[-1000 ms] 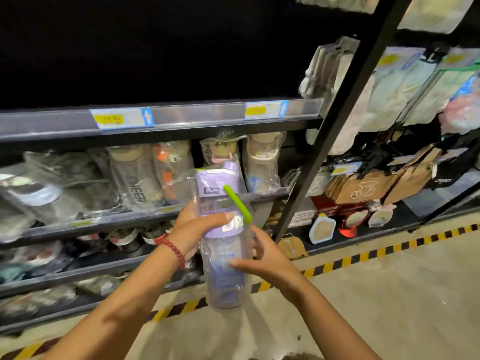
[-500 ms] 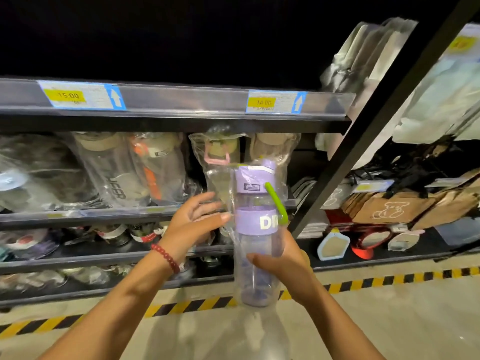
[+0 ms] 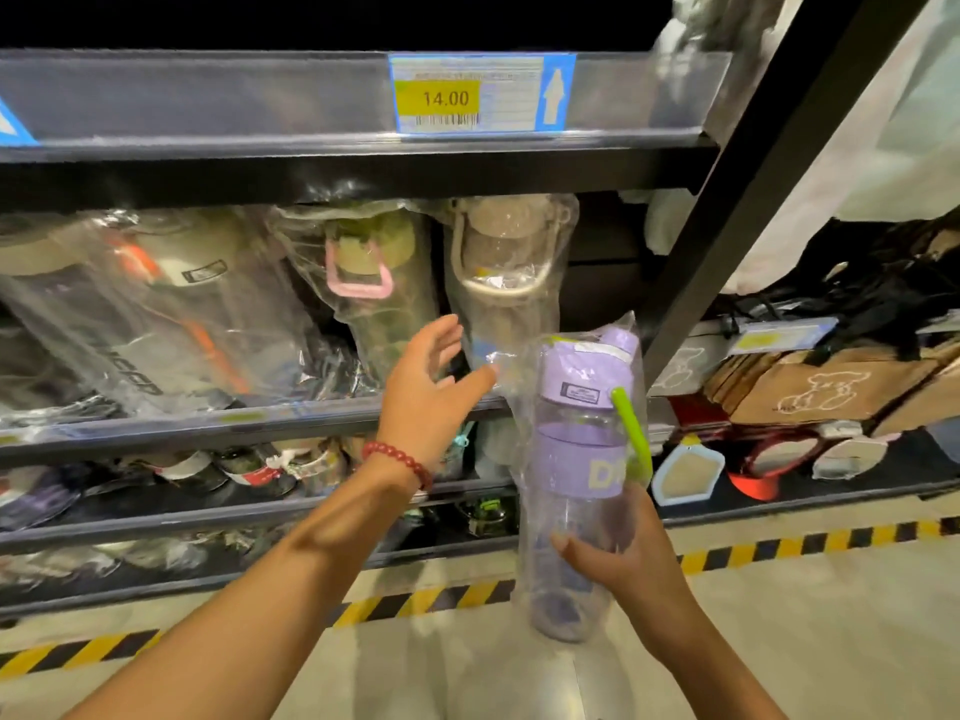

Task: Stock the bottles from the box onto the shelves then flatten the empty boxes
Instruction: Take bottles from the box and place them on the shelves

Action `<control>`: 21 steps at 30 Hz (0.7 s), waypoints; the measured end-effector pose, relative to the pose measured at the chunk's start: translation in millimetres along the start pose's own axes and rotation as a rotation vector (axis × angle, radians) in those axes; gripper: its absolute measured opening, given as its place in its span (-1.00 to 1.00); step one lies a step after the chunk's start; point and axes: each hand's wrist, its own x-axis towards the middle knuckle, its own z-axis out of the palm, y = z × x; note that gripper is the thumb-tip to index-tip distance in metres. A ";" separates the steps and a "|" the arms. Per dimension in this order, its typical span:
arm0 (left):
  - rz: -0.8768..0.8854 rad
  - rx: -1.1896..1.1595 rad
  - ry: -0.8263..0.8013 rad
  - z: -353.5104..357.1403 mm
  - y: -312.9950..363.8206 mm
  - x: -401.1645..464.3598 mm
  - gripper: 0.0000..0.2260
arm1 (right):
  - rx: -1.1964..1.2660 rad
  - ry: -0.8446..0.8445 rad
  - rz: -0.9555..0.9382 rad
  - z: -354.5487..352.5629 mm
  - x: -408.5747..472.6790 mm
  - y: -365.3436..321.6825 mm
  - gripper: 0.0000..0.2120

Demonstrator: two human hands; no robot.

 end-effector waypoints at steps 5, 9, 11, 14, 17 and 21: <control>-0.037 0.160 0.007 24.4 -12.2 22.7 -0.31 | 0.008 -0.001 0.025 -3.3 -18.3 13.0 -0.27; -0.055 0.336 0.066 41.1 -15.2 39.1 -0.19 | 0.000 0.003 0.022 -2.9 -32.4 15.5 -0.20; -0.073 0.357 0.134 50.6 -12.1 45.4 -0.15 | 0.002 0.003 0.026 -2.7 -37.4 15.2 -0.19; -0.125 0.294 0.226 64.7 -5.2 54.5 -0.16 | -0.004 0.000 0.030 -4.5 -42.6 16.1 -0.17; -0.189 0.256 0.251 74.8 -1.4 63.6 0.03 | -0.004 0.027 0.022 -6.6 -44.5 16.7 -0.15; -0.168 0.246 0.254 81.5 -2.9 69.7 0.04 | 0.031 0.057 0.051 -9.6 -45.3 17.8 -0.16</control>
